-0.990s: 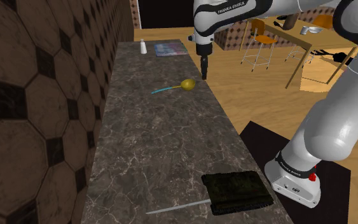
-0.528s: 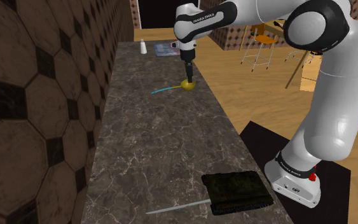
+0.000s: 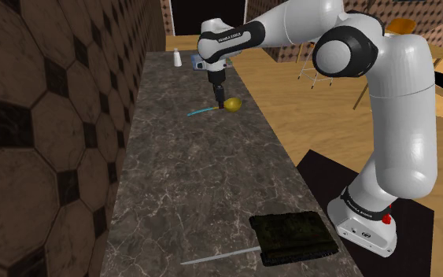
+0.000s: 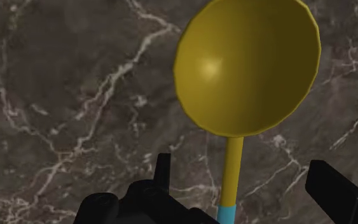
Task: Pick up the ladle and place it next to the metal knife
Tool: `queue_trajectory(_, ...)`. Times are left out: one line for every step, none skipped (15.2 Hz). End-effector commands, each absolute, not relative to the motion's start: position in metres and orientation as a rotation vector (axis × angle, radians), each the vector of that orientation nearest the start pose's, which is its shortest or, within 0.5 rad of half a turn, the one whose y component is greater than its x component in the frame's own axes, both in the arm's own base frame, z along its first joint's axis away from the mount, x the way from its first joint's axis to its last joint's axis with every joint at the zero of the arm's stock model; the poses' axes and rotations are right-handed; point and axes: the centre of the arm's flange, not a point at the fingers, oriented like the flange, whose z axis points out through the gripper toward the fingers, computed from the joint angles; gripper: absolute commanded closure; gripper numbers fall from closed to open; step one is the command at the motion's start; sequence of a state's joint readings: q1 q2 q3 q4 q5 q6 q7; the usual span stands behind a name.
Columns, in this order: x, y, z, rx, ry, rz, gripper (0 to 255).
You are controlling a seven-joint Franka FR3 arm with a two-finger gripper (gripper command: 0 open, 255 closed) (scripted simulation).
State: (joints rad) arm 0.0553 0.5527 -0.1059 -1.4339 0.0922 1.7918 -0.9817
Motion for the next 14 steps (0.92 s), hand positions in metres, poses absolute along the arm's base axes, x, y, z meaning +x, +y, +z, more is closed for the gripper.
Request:
queue_trajectory(0.686,-0.014,0.350,-2.701,-1.331,0.227,0)
queue_trajectory(0.685,-0.014,0.345,-2.701,-1.331,0.227,0)
queue_trajectory(0.684,-0.014,0.339,-2.701,-1.331,0.227,0)
queue_trajectory(0.683,-0.014,0.334,-2.701,-1.331,0.227,0)
queue_trajectory(0.682,-0.014,0.331,-2.701,-1.331,0.227,0)
queue_trajectory(0.682,-0.014,0.331,-2.701,-1.331,0.227,0)
queue_trajectory(0.682,-0.014,0.331,-2.701,-1.331,0.227,0)
queue_trajectory(0.682,-0.014,0.331,-2.701,-1.331,0.227,0)
queue_trajectory(0.682,-0.014,0.331,-2.701,-1.331,0.227,0)
queue_trajectory(0.682,-0.014,0.331,-2.701,-1.331,0.227,0)
queue_trajectory(0.682,-0.014,0.331,-2.701,-1.331,0.227,0)
queue_trajectory(0.682,-0.014,0.331,-2.701,-1.331,0.227,0)
queue_trajectory(0.682,-0.014,0.331,-2.701,-1.331,0.227,255)
queue_trajectory(0.682,-0.014,0.331,-2.701,-1.331,0.227,255)
